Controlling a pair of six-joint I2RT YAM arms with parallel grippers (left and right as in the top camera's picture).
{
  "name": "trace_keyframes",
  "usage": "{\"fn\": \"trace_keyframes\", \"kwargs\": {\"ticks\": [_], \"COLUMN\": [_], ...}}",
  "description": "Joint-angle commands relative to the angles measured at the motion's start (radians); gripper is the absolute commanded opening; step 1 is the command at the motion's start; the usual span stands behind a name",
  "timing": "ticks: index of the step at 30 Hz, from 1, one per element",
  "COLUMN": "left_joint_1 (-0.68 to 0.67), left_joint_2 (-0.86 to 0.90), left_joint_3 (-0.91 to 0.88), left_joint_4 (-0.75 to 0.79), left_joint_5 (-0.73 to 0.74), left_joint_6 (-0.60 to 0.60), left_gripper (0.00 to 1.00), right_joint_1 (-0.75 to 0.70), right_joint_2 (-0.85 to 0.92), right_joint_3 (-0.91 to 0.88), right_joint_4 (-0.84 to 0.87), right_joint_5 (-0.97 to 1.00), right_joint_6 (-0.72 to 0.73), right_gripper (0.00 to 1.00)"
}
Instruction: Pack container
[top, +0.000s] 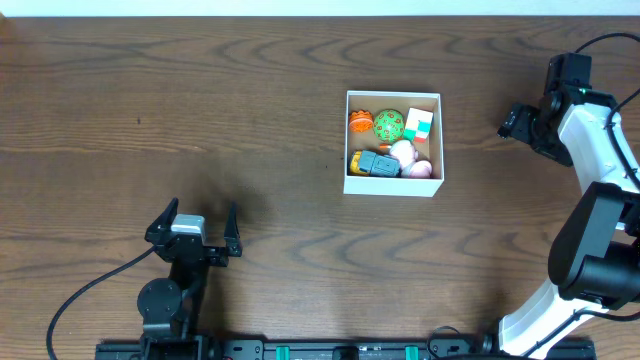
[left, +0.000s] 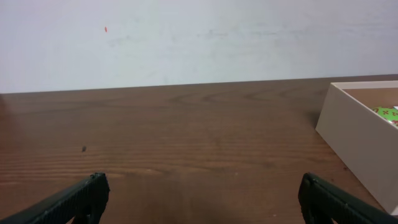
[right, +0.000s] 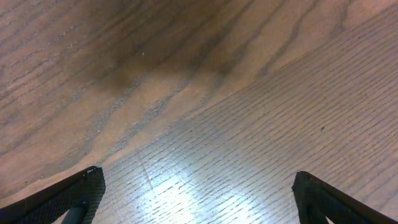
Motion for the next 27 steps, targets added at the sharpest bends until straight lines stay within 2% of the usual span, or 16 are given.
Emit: {"fn": "trace_keyframes", "kwargs": {"ticks": [1, 23, 27], "left_joint_1": [0.002, 0.002, 0.002], "left_joint_2": [-0.006, -0.006, -0.006], "left_joint_3": [-0.015, -0.015, -0.015], "left_joint_4": [-0.038, -0.038, -0.038], "left_joint_5": [0.003, 0.003, 0.003], "left_joint_6": [0.018, 0.018, 0.018], "left_gripper": [0.98, 0.98, 0.98], "right_joint_1": [-0.001, -0.002, 0.006], "right_joint_2": [-0.023, -0.024, -0.076], "right_joint_3": [0.001, 0.001, 0.001], "right_joint_4": [0.002, 0.002, 0.0], "right_joint_5": [0.003, 0.003, 0.003], "right_joint_6": [0.018, 0.018, 0.018], "right_gripper": [0.99, 0.99, 0.99]}}
